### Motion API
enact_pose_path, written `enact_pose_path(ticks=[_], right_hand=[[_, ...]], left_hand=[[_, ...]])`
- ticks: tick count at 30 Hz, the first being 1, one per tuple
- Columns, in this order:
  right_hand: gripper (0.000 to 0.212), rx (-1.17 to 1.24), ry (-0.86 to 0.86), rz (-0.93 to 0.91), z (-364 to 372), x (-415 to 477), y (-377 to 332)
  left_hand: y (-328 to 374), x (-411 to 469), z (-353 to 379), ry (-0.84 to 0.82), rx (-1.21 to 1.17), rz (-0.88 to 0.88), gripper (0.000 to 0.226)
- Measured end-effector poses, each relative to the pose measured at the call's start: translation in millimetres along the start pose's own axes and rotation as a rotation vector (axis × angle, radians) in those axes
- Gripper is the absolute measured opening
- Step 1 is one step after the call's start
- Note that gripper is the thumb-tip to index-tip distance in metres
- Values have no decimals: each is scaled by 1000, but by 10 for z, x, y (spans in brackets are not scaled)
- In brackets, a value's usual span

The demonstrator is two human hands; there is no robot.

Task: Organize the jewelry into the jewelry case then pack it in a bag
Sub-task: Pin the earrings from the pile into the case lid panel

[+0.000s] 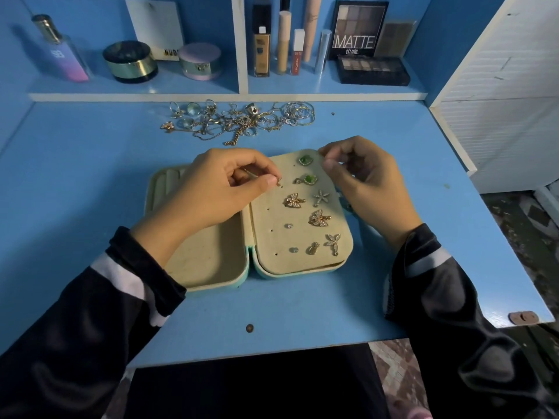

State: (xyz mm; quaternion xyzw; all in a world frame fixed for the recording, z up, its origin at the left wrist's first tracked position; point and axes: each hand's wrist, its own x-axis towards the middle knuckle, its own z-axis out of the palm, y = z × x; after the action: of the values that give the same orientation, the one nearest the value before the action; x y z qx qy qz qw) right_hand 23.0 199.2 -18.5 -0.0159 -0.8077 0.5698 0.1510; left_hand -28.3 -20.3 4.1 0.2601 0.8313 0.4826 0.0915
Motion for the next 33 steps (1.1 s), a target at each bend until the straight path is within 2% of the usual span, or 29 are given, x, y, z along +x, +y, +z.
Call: enact_pose_path(ticks=[5,17,27,33], right_hand=[[9,61,-3,-48,8,8,-21],[8,95,-6,-45,3,9,-48],[9,109,-10,-36,8,9,-40],[8,135,-15,-37,8,8,-34]], left_hand=[[7,8,-34,-40,37,-5,16],[12,110,-63,-171,169,-36,10],[57,97,-19,-86,160,-77,7],[81,21,55,39,233,-14,4]])
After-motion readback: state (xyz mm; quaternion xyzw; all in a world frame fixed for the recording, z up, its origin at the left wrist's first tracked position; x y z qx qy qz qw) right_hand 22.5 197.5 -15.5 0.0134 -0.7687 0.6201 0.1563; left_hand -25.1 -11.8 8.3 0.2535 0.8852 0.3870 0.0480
